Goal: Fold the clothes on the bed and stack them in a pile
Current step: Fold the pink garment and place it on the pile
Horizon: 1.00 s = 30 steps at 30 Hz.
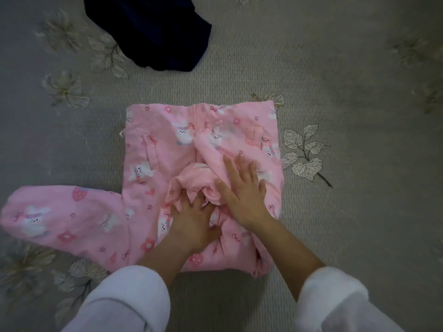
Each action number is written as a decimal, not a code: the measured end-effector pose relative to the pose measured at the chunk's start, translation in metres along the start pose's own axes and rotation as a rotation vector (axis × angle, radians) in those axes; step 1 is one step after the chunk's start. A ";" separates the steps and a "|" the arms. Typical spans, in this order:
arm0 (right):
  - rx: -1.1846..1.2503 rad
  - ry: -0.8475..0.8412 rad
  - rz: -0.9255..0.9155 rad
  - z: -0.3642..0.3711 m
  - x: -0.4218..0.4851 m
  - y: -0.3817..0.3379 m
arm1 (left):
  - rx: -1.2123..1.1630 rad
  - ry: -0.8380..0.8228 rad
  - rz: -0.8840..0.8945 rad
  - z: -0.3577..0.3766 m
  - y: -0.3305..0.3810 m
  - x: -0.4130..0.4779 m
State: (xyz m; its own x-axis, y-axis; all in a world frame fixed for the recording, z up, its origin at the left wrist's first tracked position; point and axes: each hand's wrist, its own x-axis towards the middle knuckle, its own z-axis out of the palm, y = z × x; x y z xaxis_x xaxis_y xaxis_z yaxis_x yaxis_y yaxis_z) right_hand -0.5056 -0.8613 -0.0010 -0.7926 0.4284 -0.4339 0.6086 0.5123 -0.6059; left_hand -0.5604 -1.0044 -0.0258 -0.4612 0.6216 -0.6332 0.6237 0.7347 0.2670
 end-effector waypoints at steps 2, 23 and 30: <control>-0.094 -0.062 -0.007 0.013 0.005 0.006 | -0.018 0.028 0.008 0.002 0.000 -0.003; -0.234 0.116 0.070 0.033 0.002 -0.023 | -1.439 0.786 -1.523 0.009 -0.137 -0.078; -0.358 -0.122 0.104 0.045 0.011 -0.005 | -1.780 0.845 -1.181 -0.006 -0.161 -0.078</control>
State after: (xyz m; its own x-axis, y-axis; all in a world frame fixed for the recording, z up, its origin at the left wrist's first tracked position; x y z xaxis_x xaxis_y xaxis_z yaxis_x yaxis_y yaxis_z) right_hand -0.5192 -0.8926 -0.0330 -0.7117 0.4107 -0.5699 0.6429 0.7078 -0.2928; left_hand -0.6284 -1.1695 -0.0155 -0.4451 -0.5280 -0.7233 -0.7967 -0.1353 0.5890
